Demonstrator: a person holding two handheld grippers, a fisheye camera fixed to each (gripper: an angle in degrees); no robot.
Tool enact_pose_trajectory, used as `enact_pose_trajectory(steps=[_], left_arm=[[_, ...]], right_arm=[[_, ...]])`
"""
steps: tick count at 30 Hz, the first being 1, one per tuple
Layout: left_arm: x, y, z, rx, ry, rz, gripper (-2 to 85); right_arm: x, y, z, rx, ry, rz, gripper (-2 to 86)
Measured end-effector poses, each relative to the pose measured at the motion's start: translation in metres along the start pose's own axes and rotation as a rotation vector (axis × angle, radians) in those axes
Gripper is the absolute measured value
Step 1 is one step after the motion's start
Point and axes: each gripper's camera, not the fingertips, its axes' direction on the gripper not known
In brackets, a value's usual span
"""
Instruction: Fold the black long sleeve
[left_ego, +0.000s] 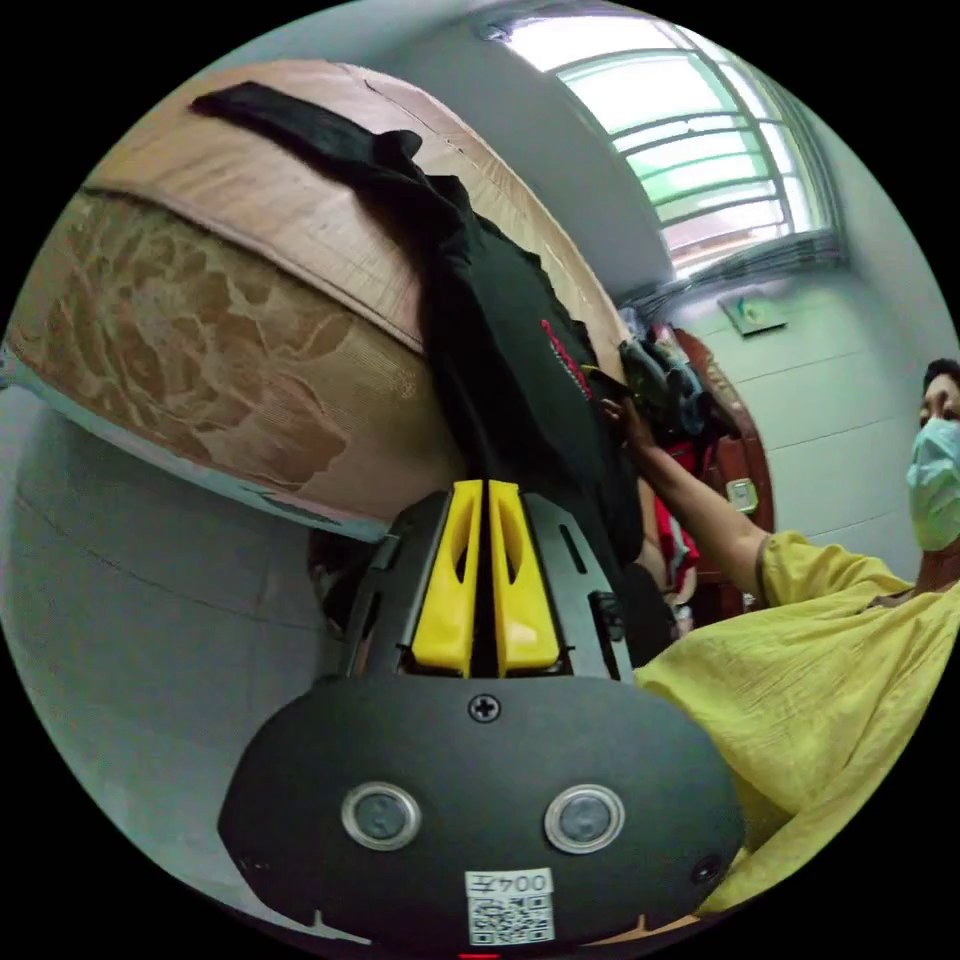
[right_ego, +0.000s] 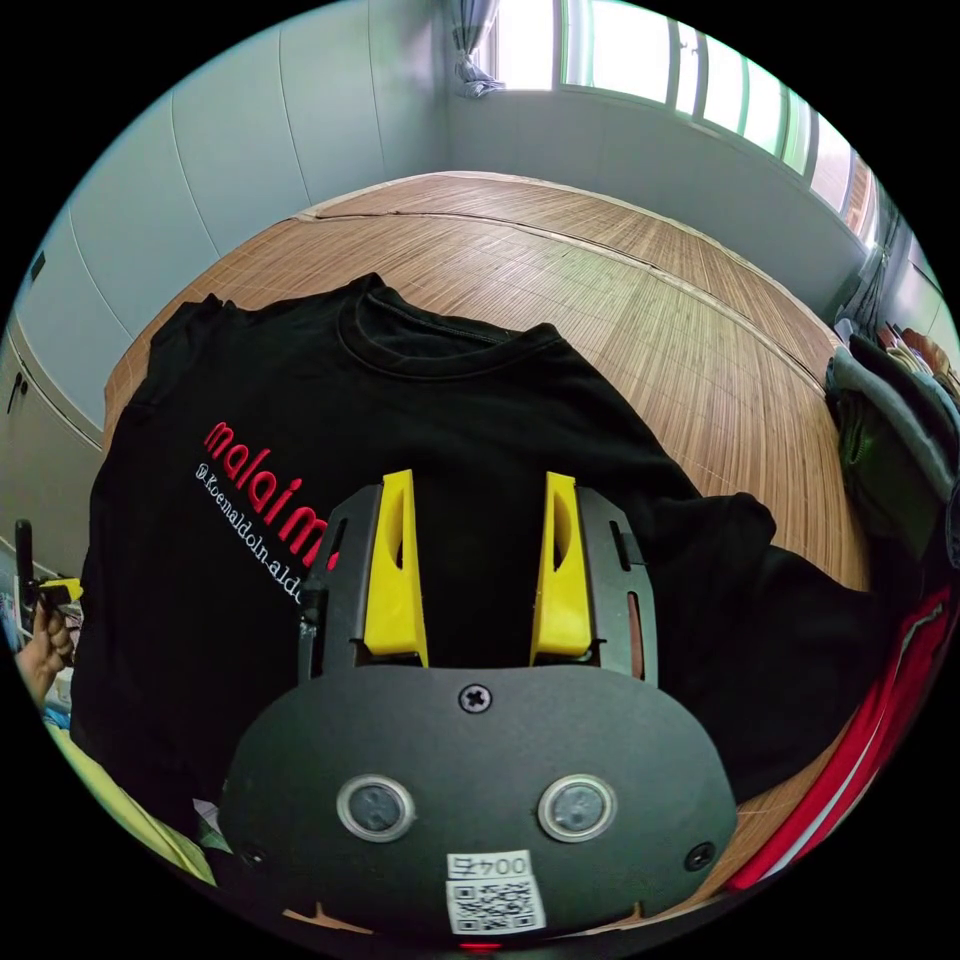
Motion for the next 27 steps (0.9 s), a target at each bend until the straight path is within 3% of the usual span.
enact_pose_trajectory(steps=[2,4,10,12,14,19,23,27], left_arm=[[0.012,0.002,-0.018,-0.015,-0.168,0.039,2.1],[0.006,0.007,-0.017,-0.052,-0.188,0.032,1.9],[-0.033,0.009,0.02,-0.116,0.023,-0.127,2.3],[-0.024,0.004,0.015,-0.111,-0.032,-0.119,2.5],[0.001,-0.007,-0.007,-0.04,-0.178,-0.076,2.5],[0.079,-0.047,-0.012,0.097,-0.302,0.127,2.2],[0.152,-0.115,0.069,0.035,-0.184,0.371,1.7],[0.208,-0.168,0.152,0.017,-0.182,0.461,1.1]], right_arm=[[-0.002,-0.001,0.0,0.0,0.001,0.0,18.1],[-0.004,-0.002,0.0,0.001,0.0,0.001,18.1],[-0.01,-0.006,-0.001,0.0,0.001,0.0,17.8],[-0.012,-0.007,-0.001,0.0,0.001,0.0,17.8],[-0.014,-0.009,-0.002,0.001,0.001,0.0,17.7],[-0.019,-0.013,-0.003,0.003,0.001,0.0,17.7],[-0.024,-0.018,-0.005,0.003,0.002,-0.001,17.8],[-0.027,-0.022,-0.007,0.006,0.001,0.0,17.8]])
